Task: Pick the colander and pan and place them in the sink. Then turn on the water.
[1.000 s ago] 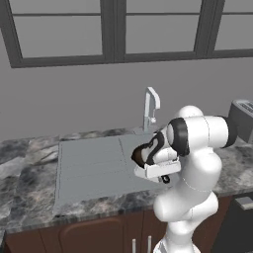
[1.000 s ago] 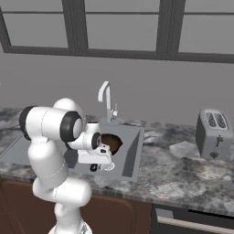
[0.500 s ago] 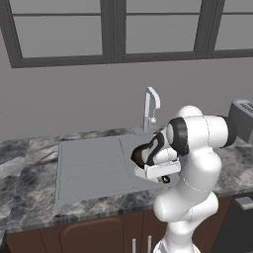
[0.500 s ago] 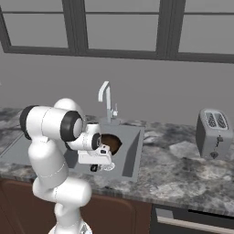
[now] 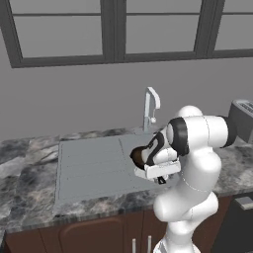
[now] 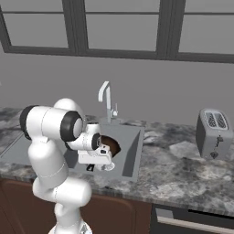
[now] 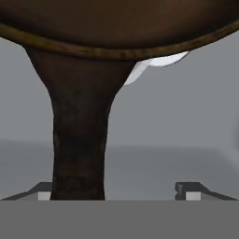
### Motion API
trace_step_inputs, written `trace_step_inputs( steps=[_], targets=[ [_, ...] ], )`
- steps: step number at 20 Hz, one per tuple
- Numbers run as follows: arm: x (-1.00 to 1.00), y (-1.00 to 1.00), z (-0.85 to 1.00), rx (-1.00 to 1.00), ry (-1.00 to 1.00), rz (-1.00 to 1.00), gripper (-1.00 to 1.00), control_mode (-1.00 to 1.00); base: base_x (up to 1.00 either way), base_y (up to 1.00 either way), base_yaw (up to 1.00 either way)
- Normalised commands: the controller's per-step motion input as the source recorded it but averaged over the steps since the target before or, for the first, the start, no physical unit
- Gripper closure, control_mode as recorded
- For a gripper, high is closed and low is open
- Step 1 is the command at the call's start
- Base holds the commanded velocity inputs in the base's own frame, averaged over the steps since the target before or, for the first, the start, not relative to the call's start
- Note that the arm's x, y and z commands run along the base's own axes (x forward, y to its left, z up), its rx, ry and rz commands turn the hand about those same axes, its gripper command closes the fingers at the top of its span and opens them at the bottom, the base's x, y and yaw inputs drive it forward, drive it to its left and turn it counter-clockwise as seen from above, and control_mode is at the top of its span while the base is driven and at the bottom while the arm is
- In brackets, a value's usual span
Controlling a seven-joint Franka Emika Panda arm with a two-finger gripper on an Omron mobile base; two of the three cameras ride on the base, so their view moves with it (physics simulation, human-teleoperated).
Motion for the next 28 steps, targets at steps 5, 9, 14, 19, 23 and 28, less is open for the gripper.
trace_step_inputs(
  steps=[5,9,14,19,23,28],
  targets=[
    [0.0,0.0,0.26,0.0,-0.07,0.0,-1.0,-1.0,0.0,0.0,0.0],
    [0.0,0.0,0.31,0.0,-0.11,0.0,-1.0,-1.0,0.0,0.0,0.0],
    [-0.02,0.08,0.12,0.0,-0.04,0.0,-1.0,-1.0,0.0,0.0,0.0],
    [-0.25,0.0,0.39,0.0,-0.1,0.0,-1.0,-1.0,0.0,0.0,0.0],
    [-0.31,0.0,0.64,0.0,-0.12,0.0,-1.0,-1.0,0.0,0.0,0.0],
    [-0.49,-0.02,0.7,0.0,-0.1,0.0,-1.0,-1.0,0.0,0.0,0.0]
  ],
)
